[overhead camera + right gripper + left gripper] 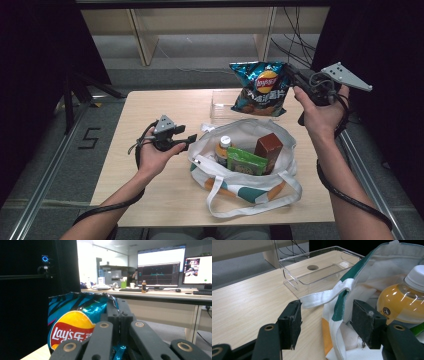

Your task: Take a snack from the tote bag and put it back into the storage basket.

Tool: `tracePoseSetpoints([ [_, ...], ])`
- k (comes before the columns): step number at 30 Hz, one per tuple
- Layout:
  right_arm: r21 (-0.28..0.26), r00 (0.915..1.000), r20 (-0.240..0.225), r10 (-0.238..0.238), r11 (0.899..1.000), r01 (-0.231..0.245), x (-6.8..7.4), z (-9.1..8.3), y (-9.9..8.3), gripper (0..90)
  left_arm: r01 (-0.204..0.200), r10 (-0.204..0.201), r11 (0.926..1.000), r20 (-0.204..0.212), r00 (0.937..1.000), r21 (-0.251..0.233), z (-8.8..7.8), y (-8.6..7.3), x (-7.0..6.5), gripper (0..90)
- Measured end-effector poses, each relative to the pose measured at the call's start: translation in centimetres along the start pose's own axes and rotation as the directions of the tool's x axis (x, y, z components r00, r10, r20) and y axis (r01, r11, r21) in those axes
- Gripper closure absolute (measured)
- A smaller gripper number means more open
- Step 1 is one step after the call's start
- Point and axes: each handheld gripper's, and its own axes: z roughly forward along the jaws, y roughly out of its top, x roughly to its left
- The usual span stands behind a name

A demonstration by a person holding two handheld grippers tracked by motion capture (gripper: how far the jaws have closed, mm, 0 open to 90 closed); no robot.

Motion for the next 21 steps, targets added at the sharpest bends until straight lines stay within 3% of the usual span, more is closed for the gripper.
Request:
tracePoseSetpoints([
  [21, 0.024, 0.9991, 0.036, 0.02, 0.999, -0.021, -1.3, 2.0, -1.1, 90.0, 0.001, -0.001, 1.0, -0.003, 1.0, -0.002, -0.1, 0.0, 0.1, 40.4],
])
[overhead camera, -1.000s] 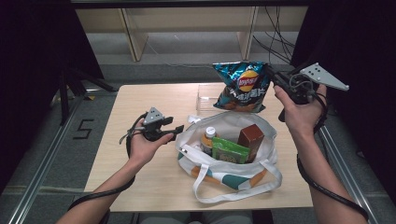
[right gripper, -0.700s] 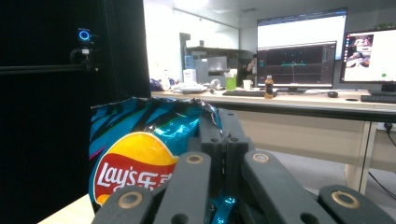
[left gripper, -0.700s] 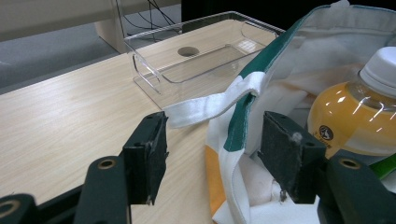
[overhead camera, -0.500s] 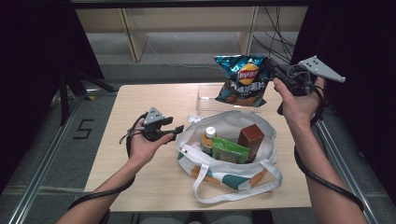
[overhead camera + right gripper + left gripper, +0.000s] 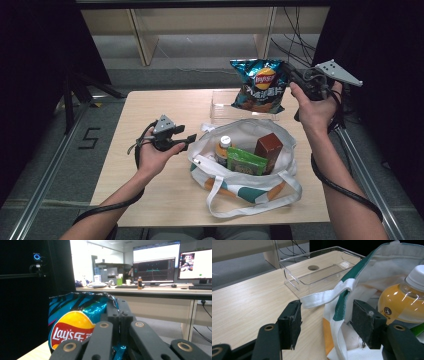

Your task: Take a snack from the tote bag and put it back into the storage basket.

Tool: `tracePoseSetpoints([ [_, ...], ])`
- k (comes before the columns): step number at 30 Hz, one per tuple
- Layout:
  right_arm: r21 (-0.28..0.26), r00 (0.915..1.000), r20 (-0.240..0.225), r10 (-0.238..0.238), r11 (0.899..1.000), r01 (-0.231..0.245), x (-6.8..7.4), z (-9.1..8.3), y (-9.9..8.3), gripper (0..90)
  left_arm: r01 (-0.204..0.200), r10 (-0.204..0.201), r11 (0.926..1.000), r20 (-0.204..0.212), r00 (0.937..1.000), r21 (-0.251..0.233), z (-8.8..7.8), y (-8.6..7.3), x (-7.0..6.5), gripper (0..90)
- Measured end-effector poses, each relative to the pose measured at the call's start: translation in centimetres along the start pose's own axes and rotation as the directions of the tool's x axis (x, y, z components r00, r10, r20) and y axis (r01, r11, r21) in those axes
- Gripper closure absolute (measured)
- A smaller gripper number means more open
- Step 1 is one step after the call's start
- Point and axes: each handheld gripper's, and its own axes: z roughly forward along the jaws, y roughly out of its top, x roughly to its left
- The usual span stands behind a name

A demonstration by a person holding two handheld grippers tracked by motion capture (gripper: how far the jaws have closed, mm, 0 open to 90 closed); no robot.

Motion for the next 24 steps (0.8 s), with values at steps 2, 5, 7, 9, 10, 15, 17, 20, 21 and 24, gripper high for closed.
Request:
tracePoseSetpoints([
  [2, -0.004, 0.9999, 0.003, 0.013, 1.0, -0.012, -0.1, 0.3, -0.2, 90.0, 0.0, 0.0, 1.0, 0.0, 1.0, -0.001, 0.0, 0.0, 0.0, 40.4],
  [5, -0.013, 0.9998, 0.009, 0.016, 1.0, -0.016, -0.3, 0.5, -0.3, 90.0, 0.0, 0.0, 1.0, 0.001, 1.0, -0.002, 0.0, 0.0, 0.0, 40.5],
  [7, -0.009, 0.9998, 0.012, 0.016, 1.0, -0.016, -0.4, 0.8, -0.3, 90.0, -0.001, 0.001, 1.0, 0.0, 1.0, -0.002, 0.0, 0.0, 0.1, 40.4],
  [9, -0.005, 0.9996, 0.012, 0.025, 1.0, -0.025, -0.4, 1.0, -0.3, 90.0, -0.003, 0.003, 1.0, 0.0, 1.0, -0.003, 0.0, 0.0, 0.1, 40.4],
  [10, -0.001, 0.9998, 0.016, 0.011, 1.0, -0.011, -0.6, 1.1, -0.3, 90.0, 0.011, -0.011, 0.9999, -0.001, 0.9999, -0.004, 0.0, -0.1, 0.1, 40.4],
  [15, -0.005, 0.9995, 0.018, 0.026, 1.0, -0.026, -0.7, 1.7, -0.5, 90.0, -0.003, 0.003, 1.0, -0.001, 1.0, -0.002, -0.1, -0.1, 0.2, 40.4],
  [17, -0.009, 0.9994, 0.022, 0.025, 1.0, -0.024, -0.8, 1.9, -0.5, 90.0, 0.0, 0.0, 1.0, -0.002, 1.0, -0.003, -0.1, -0.1, 0.2, 40.4],
  [20, -0.001, 0.9991, 0.028, 0.031, 1.0, -0.031, -0.9, 2.1, -0.6, 90.0, -0.003, 0.003, 1.0, -0.002, 1.0, -0.002, 0.0, -0.1, 0.2, 40.4],
  [21, 0.003, 0.9989, 0.034, 0.032, 0.999, -0.032, -0.9, 2.2, -0.6, 90.0, 0.002, -0.002, 1.0, -0.003, 1.0, -0.001, 0.0, -0.1, 0.2, 40.4],
  [24, 0.004, 0.999, 0.036, 0.027, 1.0, -0.028, -1.2, 2.3, -0.7, 90.0, -0.002, 0.002, 1.0, -0.002, 1.0, 0.0, 0.0, -0.1, 0.2, 40.4],
])
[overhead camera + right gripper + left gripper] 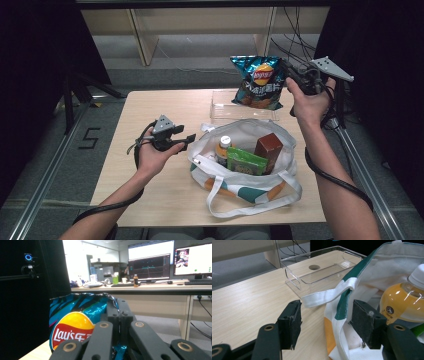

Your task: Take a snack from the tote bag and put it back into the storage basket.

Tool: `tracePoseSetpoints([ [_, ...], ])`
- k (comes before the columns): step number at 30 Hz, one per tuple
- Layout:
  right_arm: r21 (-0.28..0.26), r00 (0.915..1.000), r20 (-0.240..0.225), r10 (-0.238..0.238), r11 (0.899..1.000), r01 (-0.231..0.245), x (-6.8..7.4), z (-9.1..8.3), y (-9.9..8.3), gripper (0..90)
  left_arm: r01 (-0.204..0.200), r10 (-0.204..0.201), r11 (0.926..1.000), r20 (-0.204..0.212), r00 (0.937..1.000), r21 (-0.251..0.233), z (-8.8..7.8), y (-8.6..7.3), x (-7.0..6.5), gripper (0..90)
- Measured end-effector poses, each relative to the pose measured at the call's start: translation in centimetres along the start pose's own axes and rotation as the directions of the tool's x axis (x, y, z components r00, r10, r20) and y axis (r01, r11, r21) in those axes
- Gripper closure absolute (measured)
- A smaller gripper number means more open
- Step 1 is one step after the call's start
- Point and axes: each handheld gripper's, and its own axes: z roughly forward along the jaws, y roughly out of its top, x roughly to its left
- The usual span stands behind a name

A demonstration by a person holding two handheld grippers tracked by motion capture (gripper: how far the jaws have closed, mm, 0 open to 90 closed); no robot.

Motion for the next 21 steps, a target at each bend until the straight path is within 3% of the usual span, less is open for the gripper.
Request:
tracePoseSetpoints([
  [12, 0.005, 0.9995, 0.013, 0.029, 1.0, -0.029, -0.2, 1.3, -0.5, 90.0, 0.002, -0.002, 1.0, 0.003, 1.0, 0.001, 0.0, -0.1, 0.0, 40.3],
  [19, 0.018, 0.9993, 0.017, 0.032, 0.999, -0.032, -0.4, 1.9, -0.7, 90.0, 0.002, -0.002, 1.0, 0.008, 1.0, -0.001, 0.1, -0.1, 0.1, 40.4],
  [21, 0.024, 0.9997, 0.021, 0.01, 1.0, -0.011, -0.6, 2.1, -0.7, 90.0, 0.002, -0.002, 1.0, -0.001, 1.0, 0.006, 0.2, -0.2, 0.0, 40.4],
])
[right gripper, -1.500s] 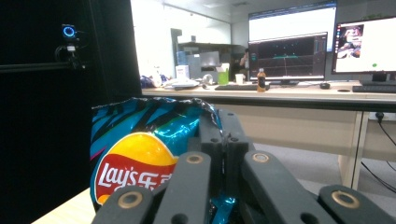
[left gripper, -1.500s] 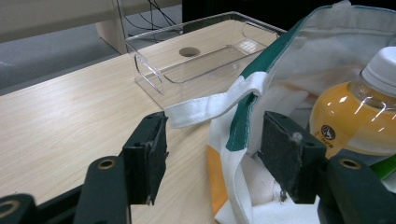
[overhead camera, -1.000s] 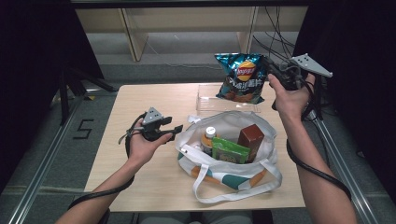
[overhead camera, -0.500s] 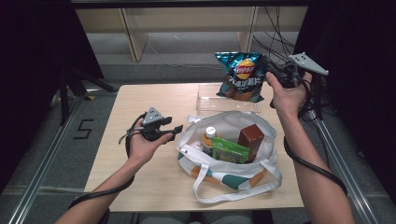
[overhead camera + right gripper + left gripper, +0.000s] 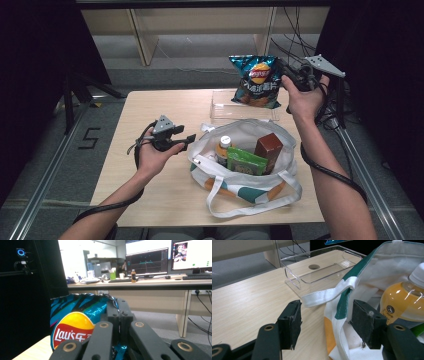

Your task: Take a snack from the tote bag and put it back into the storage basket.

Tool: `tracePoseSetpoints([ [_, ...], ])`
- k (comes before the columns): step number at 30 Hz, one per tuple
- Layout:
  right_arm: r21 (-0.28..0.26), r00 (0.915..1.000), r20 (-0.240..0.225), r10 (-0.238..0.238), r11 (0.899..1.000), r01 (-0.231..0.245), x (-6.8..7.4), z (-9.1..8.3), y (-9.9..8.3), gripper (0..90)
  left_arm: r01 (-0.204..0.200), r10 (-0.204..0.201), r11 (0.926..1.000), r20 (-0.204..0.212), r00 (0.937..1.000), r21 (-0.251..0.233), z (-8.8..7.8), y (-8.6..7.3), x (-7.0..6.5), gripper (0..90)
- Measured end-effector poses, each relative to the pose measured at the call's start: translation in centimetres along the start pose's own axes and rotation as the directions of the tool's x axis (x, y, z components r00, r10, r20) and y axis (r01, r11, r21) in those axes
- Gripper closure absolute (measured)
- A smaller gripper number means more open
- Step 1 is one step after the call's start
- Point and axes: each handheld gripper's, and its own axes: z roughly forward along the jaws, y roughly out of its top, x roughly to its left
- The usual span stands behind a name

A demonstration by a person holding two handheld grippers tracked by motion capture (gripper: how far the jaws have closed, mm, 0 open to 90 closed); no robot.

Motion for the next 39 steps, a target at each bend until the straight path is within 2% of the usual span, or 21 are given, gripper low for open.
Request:
tracePoseSetpoints([
  [2, 0.01, 0.9998, 0.008, 0.017, 1.0, -0.017, 0.0, 0.1, 0.0, 90.0, 0.0, 0.0, 1.0, 0.005, 1.0, 0.0, 0.0, -0.1, -0.1, 40.3],
  [4, -0.003, 1.0, 0.003, 0.009, 1.0, -0.009, -0.1, 0.3, 0.0, 90.0, -0.002, 0.002, 1.0, 0.006, 1.0, 0.002, 0.0, -0.1, 0.0, 40.2],
  [8, 0.004, 0.9999, 0.003, 0.01, 1.0, -0.01, -0.2, 0.6, 0.0, 90.0, -0.004, 0.004, 1.0, 0.004, 1.0, -0.001, 0.0, 0.0, 0.0, 40.0],
  [14, 0.012, 0.9996, 0.007, 0.029, 1.0, -0.029, -0.2, 1.0, -0.3, 90.0, 0.001, -0.001, 1.0, 0.007, 1.0, -0.005, -0.1, 0.0, 0.1, 39.7],
  [15, 0.013, 0.9998, 0.006, 0.018, 1.0, -0.018, -0.3, 1.1, -0.3, 90.0, -0.001, 0.001, 1.0, 0.002, 1.0, -0.006, -0.1, 0.0, 0.1, 39.6],
  [20, 0.021, 0.9995, 0.013, 0.03, 0.999, -0.031, -0.3, 1.5, -0.3, 90.0, -0.005, 0.005, 1.0, 0.005, 1.0, -0.007, -0.2, 0.0, 0.1, 39.3],
  [22, 0.019, 0.9997, 0.012, 0.023, 1.0, -0.023, -0.4, 1.7, -0.3, 90.0, 0.012, -0.012, 0.9999, 0.0, 0.9999, -0.006, -0.2, 0.0, 0.1, 39.1],
  [27, 0.02, 0.9992, 0.019, 0.036, 0.999, -0.036, -0.4, 2.1, -0.1, 90.0, 0.008, -0.008, 0.9999, -0.002, 1.0, -0.006, -0.2, 0.0, 0.1, 38.9],
  [33, 0.014, 0.9994, 0.028, 0.022, 1.0, -0.023, -0.7, 2.5, 0.1, 90.0, 0.003, -0.003, 1.0, -0.006, 1.0, -0.006, -0.3, 0.0, 0.1, 38.8],
  [36, 0.019, 0.9986, 0.034, 0.04, 0.999, -0.041, -0.7, 2.7, 0.0, 90.0, 0.005, -0.005, 1.0, -0.004, 1.0, -0.005, -0.3, 0.0, 0.1, 38.8],
  [39, 0.029, 0.9986, 0.038, 0.036, 0.999, -0.037, -0.9, 2.9, -0.1, 90.0, 0.004, -0.004, 1.0, -0.006, 1.0, -0.004, -0.3, -0.1, 0.2, 38.8],
])
